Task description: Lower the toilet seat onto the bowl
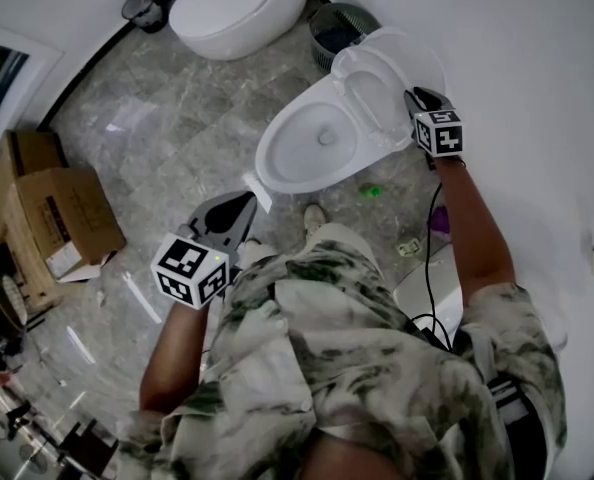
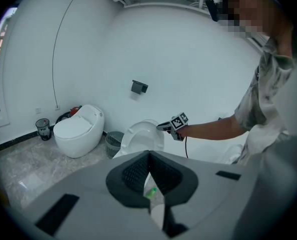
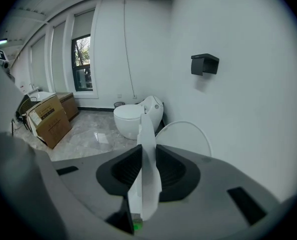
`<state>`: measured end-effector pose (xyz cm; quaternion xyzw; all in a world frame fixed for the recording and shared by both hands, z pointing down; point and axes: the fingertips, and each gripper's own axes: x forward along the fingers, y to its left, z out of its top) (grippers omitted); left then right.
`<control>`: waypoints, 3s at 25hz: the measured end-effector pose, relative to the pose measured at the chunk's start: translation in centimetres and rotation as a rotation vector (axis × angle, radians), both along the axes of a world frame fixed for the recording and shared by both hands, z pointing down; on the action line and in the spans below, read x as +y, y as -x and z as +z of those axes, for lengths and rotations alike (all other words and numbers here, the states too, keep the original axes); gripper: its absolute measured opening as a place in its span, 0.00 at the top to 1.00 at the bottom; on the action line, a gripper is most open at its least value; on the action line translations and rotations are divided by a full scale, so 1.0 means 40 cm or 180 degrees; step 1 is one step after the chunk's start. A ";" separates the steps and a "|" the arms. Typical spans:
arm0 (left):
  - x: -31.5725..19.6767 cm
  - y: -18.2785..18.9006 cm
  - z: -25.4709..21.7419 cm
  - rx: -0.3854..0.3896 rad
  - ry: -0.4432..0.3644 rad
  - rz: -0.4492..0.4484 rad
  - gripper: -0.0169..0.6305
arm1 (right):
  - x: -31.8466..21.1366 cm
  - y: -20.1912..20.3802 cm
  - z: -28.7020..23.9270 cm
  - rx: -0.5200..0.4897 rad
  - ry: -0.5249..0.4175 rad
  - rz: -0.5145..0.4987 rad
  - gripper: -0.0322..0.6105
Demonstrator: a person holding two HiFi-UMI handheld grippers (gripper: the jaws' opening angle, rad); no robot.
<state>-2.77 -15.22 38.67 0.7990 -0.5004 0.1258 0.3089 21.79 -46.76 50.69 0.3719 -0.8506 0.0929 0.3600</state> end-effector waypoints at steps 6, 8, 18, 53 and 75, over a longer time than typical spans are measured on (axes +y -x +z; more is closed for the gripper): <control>0.016 0.023 0.003 0.0011 0.0005 -0.0002 0.94 | 0.040 0.033 0.000 0.0031 0.0001 -0.0061 0.78; 0.021 0.030 0.006 0.0011 0.0015 -0.0003 0.94 | 0.056 0.047 0.002 0.0049 0.0003 -0.0091 0.78; 0.043 0.029 0.059 0.0011 0.0189 0.0100 0.94 | 0.121 0.097 0.017 0.0130 0.0002 -0.0193 0.78; 0.179 0.073 0.160 0.0052 0.0459 0.0315 0.94 | 0.365 0.290 0.130 0.0348 0.0060 -0.0509 0.75; 0.274 0.116 0.220 0.0019 0.0593 0.0363 0.94 | 0.501 0.386 0.229 0.0456 0.0191 -0.0669 0.74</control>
